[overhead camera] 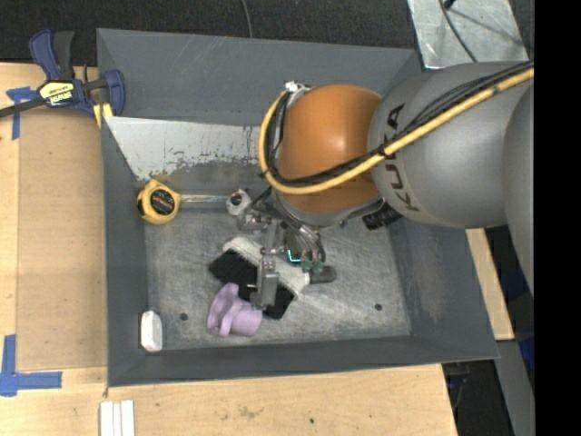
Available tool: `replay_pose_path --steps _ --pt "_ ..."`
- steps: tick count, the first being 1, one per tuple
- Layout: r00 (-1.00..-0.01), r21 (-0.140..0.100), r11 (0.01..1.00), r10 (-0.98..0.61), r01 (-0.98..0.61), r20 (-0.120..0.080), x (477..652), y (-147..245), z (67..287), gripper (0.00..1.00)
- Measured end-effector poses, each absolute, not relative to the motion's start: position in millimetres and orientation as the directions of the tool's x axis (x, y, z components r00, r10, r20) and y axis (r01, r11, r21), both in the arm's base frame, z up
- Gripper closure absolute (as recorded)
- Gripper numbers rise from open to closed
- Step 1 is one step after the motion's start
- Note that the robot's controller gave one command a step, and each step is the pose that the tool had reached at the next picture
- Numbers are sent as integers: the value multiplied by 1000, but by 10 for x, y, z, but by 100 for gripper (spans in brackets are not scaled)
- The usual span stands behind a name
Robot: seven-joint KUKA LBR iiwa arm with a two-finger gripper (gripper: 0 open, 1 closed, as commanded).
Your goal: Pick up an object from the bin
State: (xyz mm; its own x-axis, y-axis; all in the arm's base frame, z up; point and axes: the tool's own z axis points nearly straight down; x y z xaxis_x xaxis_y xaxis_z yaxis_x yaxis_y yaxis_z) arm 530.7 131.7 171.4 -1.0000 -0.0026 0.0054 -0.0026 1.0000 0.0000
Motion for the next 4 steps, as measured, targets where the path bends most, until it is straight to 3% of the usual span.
replay_pose_path --steps 1,2,3,4 --pt "-1000 1 1000 0 0 -2 5326 1311 1755 0" --pt "-998 2 998 59 59 -7 5351 1299 1630 0" --pt "-949 -5 949 314 314 13 5261 1116 1015 0" --pt "-944 1 944 330 330 -1 5255 1106 879 100"
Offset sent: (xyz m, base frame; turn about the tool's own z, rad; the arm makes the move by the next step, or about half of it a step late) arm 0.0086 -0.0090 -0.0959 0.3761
